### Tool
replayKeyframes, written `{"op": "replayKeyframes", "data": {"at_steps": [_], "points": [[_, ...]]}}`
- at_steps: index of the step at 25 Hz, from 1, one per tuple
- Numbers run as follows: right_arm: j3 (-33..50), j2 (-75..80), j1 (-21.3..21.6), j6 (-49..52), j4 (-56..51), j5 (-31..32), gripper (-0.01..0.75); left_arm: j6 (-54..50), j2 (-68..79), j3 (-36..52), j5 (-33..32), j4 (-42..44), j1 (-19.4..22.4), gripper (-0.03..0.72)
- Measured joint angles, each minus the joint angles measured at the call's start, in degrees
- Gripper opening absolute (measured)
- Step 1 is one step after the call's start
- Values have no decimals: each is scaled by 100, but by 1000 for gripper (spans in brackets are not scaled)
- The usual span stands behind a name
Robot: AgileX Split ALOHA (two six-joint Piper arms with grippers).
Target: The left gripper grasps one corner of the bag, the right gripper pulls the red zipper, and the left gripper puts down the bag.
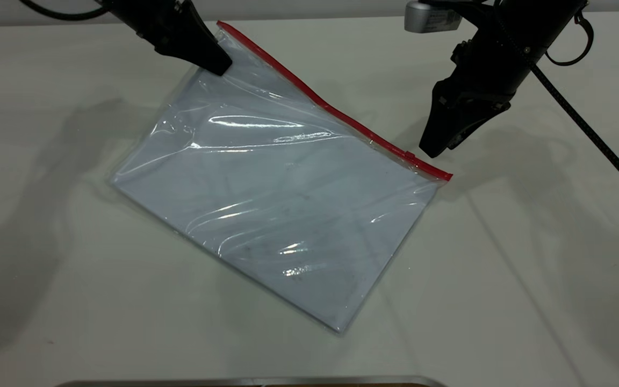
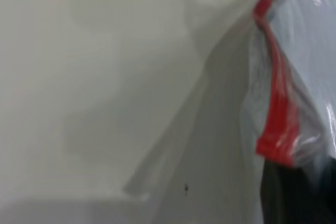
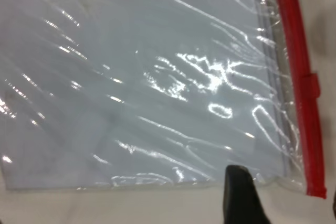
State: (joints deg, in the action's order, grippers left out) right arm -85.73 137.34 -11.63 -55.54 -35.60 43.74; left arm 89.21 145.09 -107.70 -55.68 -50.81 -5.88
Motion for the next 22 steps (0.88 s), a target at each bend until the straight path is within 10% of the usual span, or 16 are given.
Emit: {"op": "replayKeyframes", "data": {"at_steps": [10,22], "points": [[-317,-724,0,23,322,-167,511,-1500,-477,-4,268,1088,0,553],[-590,-3894,0,1172,1472,257,511,-5511,-3005,-4,-330,3274,0,579]]}}
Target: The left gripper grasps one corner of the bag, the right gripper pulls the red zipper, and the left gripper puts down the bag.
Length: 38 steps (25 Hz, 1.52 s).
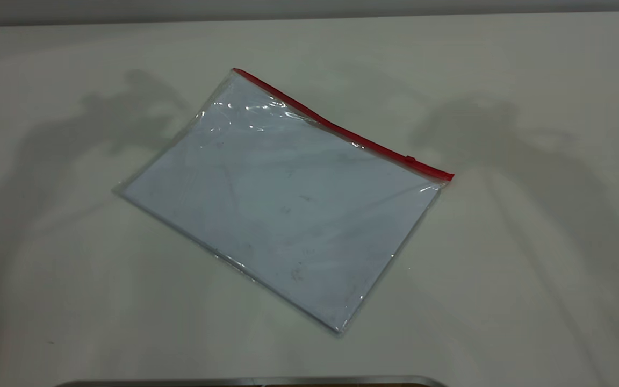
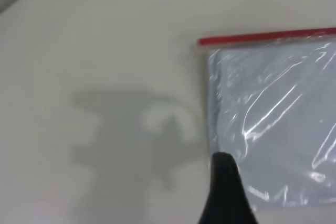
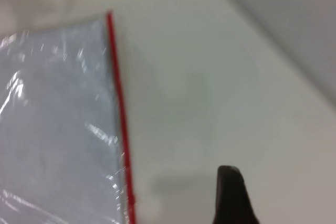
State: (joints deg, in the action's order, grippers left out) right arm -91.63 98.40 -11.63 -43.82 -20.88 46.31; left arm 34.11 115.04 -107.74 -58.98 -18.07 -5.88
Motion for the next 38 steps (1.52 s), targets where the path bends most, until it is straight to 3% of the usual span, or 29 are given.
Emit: {"op": "replayKeyframes", "data": {"at_steps": [5,17,22,33,38], "points": [[0,-1332,0,833,498,460,511,-1176,-1222,0,-766,829,0,579],[108,-3185,0,1537,635,2024,511,-2239,-3121,362,-791,1445,0,581],[735,-4028,0,1817,656,2124,511,-2492,-4017,1457,-791,1450,0,581],[3577,-6542,0,2015,408,2186,511,-2510,-6590,4430,-791,1456,0,582],[4326,-7471,0,2022,368,2180,511,-2510,-7638,5445,-791,1456,0,582]]}}
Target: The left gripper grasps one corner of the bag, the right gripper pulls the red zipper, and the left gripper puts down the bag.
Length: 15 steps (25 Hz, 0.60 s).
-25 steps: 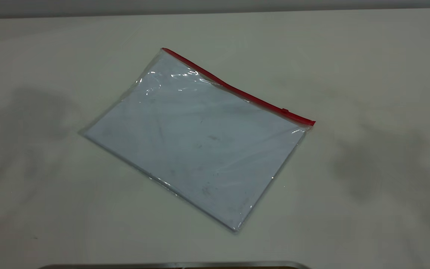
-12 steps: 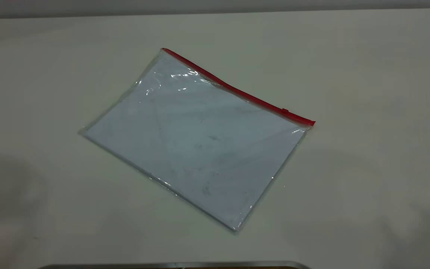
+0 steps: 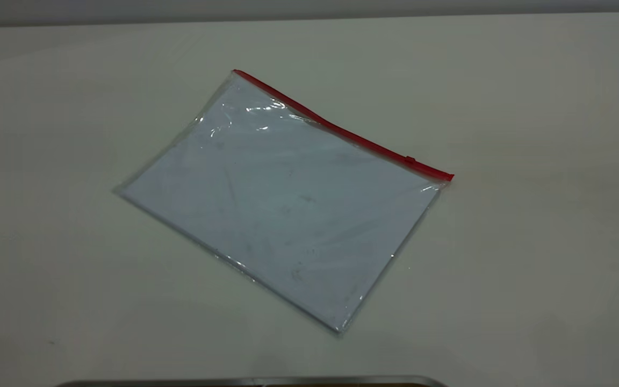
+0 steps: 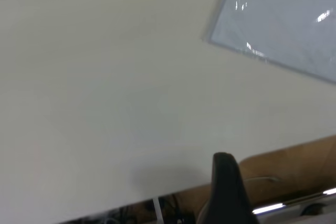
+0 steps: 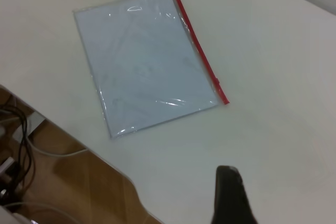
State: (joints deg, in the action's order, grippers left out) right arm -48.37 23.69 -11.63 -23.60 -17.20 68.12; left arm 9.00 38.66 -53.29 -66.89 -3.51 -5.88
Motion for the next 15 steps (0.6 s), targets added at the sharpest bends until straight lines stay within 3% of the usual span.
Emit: {"op": "replayKeyframes", "data": {"at_steps": [9,15], "points": [[985,-1439,0,5,9,166,511,7,-1602,1224,0,-5,0,582],[1821,-2004,0,373,577,-119,511,8,-2138,1787,0,-5,0,582]]}}
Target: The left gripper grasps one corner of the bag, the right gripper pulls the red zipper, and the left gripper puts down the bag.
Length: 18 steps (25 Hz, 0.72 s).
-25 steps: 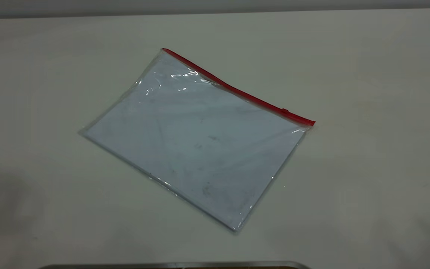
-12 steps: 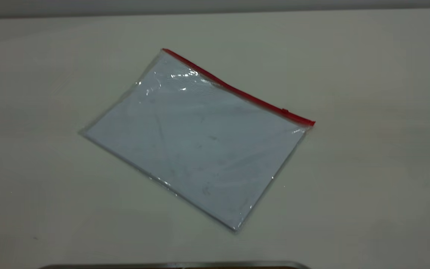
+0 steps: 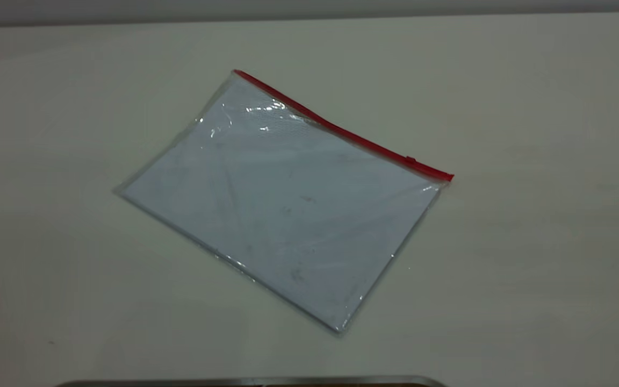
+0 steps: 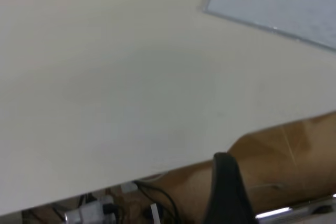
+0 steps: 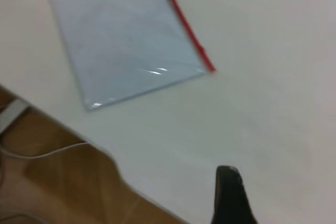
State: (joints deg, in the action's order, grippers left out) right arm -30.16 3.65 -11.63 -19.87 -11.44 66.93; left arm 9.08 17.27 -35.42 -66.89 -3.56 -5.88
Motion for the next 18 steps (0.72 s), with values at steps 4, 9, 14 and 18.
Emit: {"op": "replayKeyframes", "data": {"at_steps": [4,9,14,18], "points": [[240,-290,0,359,423,-95,511,0,-14,316,0,-66,0,582],[247,-458,0,529,498,-156,511,0,-14,570,27,-223,0,582],[247,-458,0,579,444,-156,511,0,-14,734,172,-237,0,582],[247,-458,0,591,383,-156,511,0,-14,747,210,-237,0,582]]}}
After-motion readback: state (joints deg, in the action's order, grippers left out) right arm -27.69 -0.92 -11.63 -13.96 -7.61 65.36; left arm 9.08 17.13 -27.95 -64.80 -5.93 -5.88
